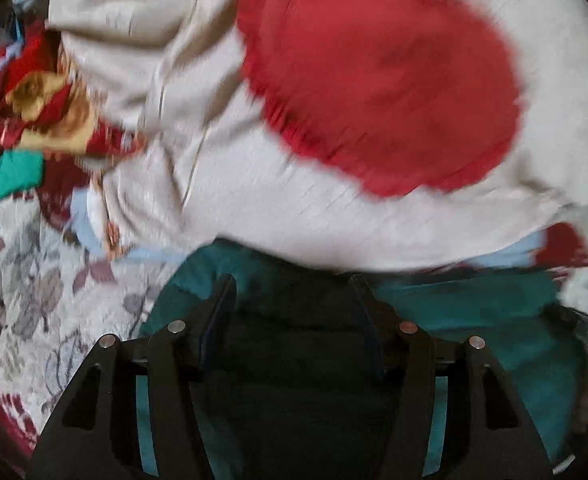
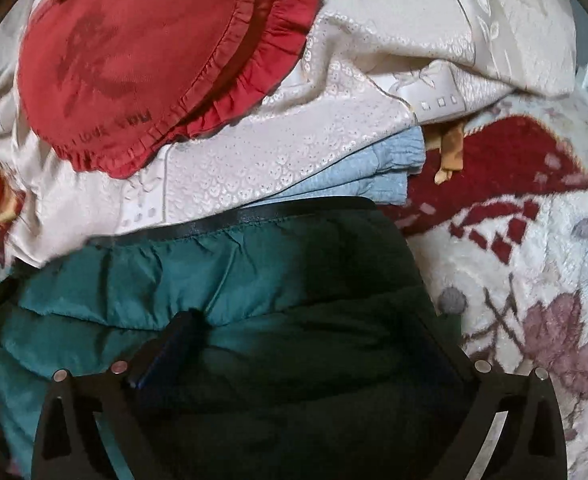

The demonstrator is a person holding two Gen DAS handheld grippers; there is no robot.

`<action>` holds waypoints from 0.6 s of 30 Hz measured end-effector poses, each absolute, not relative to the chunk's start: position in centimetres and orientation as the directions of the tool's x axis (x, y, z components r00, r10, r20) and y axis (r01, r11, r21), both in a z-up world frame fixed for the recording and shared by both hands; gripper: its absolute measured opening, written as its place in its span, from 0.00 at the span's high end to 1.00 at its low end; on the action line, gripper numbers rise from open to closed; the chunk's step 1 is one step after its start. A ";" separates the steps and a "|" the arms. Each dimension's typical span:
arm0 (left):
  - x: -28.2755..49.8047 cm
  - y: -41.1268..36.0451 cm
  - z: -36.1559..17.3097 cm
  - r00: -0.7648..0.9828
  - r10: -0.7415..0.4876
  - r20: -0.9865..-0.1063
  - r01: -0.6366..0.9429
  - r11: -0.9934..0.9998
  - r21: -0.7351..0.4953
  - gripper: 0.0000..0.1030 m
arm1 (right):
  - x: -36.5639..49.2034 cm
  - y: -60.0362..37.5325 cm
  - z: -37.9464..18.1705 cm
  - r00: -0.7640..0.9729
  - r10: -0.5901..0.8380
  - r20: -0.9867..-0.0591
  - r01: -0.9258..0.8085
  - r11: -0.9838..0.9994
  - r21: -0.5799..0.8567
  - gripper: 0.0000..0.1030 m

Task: Fold large clothes

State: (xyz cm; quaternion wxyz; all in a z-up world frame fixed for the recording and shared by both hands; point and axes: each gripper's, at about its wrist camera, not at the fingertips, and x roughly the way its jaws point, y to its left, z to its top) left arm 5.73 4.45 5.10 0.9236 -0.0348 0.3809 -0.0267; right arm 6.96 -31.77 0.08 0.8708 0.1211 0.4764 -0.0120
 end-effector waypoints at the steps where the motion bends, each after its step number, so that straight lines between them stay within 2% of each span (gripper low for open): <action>1: 4.0 4.3 6.3 0.743 -0.082 -0.665 0.038 0.996 -0.081 0.38 | 5.7 -32.1 1.4 0.575 0.118 -0.810 0.136 0.962 0.237 0.09; 2: 1.2 4.1 7.9 0.788 -0.101 -0.608 0.065 0.995 -0.081 0.30 | 4.3 -32.1 2.6 0.602 0.146 -0.785 0.119 0.956 0.269 0.09; 3: -0.7 4.0 8.7 0.812 -0.123 -0.570 0.086 0.992 -0.092 0.13 | 2.0 -32.0 4.5 0.644 0.177 -0.744 0.082 0.951 0.297 0.09; 4: -3.5 3.9 9.6 0.833 -0.145 -0.534 0.105 0.989 -0.105 0.00 | 0.2 -31.7 5.7 0.670 0.195 -0.716 0.054 0.950 0.309 0.09; 6: -7.4 3.6 10.4 0.833 -0.178 -0.524 0.138 0.984 -0.116 0.00 | -5.1 -30.7 8.3 0.712 0.240 -0.660 -0.016 0.945 0.327 0.09; 9: -12.2 2.4 10.1 0.767 -0.196 -0.611 0.190 0.979 -0.076 0.00 | -12.4 -28.9 9.8 0.704 0.294 -0.646 -0.100 0.942 0.319 0.09; 11: -15.3 1.6 9.6 0.757 -0.174 -0.630 0.205 0.978 -0.023 0.00 | -17.4 -28.2 10.0 0.715 0.245 -0.654 -0.080 0.959 0.272 0.07; 12: -17.0 1.1 9.3 0.756 -0.156 -0.636 0.211 0.977 0.012 0.00 | -19.0 -28.1 9.8 0.721 0.207 -0.661 -0.047 0.967 0.251 0.01; 15: -20.2 -0.2 8.6 0.748 -0.083 -0.658 0.181 0.980 0.082 0.00 | -23.5 -27.6 8.7 0.706 0.102 -0.701 0.023 0.986 0.166 0.00; 18: -21.8 -0.1 8.1 0.689 -0.109 -0.716 0.147 0.989 -0.010 0.00 | -26.7 -27.1 8.1 0.682 0.129 -0.720 -0.007 0.986 0.169 0.00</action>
